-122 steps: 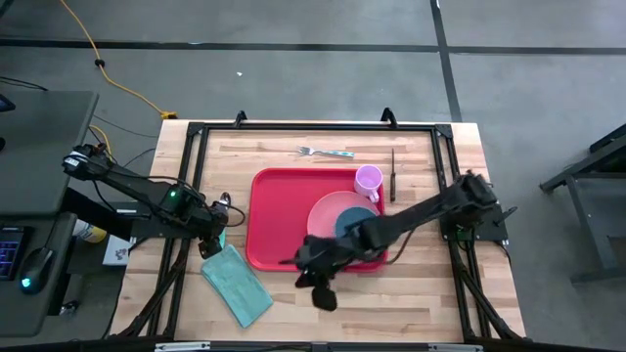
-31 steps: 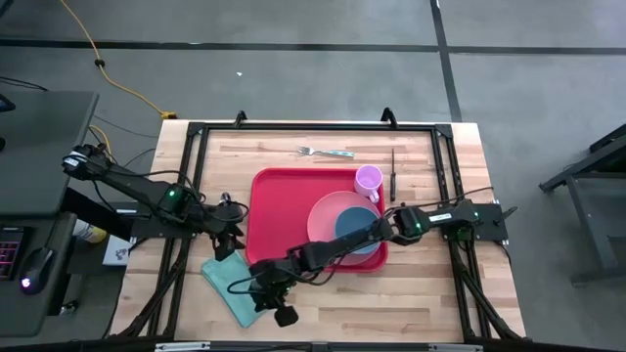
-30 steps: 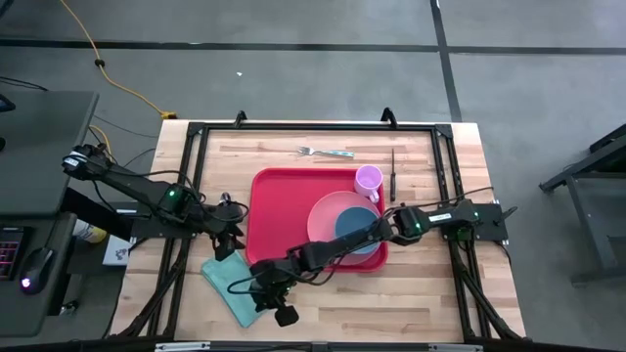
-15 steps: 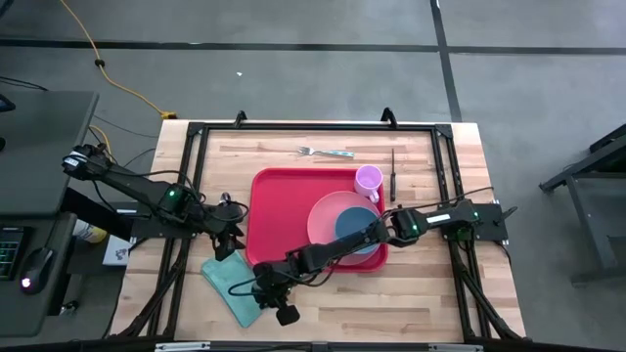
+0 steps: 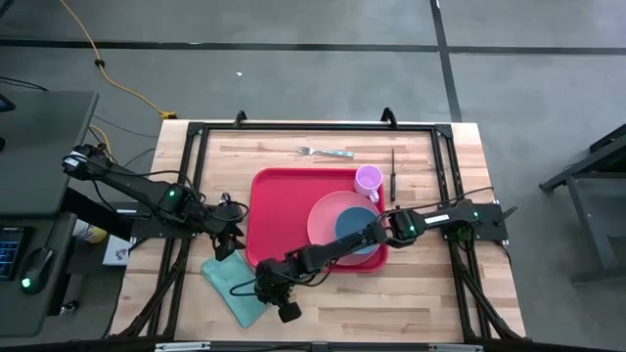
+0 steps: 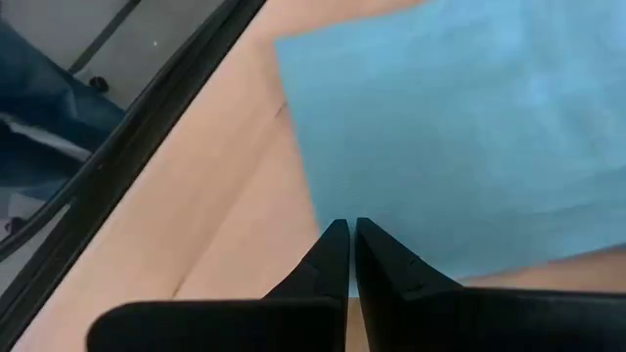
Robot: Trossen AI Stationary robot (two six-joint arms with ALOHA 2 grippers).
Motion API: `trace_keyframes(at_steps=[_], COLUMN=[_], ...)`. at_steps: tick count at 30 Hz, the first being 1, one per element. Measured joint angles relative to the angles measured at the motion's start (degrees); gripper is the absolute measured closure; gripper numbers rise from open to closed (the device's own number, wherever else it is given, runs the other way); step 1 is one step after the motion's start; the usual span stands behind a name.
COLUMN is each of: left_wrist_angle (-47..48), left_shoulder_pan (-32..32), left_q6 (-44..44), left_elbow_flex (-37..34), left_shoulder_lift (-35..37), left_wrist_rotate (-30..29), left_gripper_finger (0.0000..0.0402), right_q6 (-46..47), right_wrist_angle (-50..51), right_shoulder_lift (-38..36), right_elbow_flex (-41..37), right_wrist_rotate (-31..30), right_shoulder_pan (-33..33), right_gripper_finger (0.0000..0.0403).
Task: Set up tray
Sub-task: Put the blue napkin on the red tray to the left of the pink plate
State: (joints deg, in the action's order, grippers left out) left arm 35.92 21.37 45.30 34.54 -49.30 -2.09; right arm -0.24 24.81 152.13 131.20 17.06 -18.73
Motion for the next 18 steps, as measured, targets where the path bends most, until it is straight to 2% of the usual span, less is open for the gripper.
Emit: trace_keyframes(at_steps=[18], left_wrist_angle=[0.15], left_shoulder_pan=[-0.01], left_q6=[1.49], left_elbow_flex=[0.00], left_shoulder_lift=[0.00], left_wrist_rotate=[-0.04], left_gripper_finger=[0.0152], right_q6=[1.59], right_wrist_angle=[11.09], right_shoulder_lift=[0.29], right_elbow_flex=[0.26], right_wrist_rotate=[-0.07], right_shoulder_pan=[-4.63], right_gripper_finger=[0.0403])
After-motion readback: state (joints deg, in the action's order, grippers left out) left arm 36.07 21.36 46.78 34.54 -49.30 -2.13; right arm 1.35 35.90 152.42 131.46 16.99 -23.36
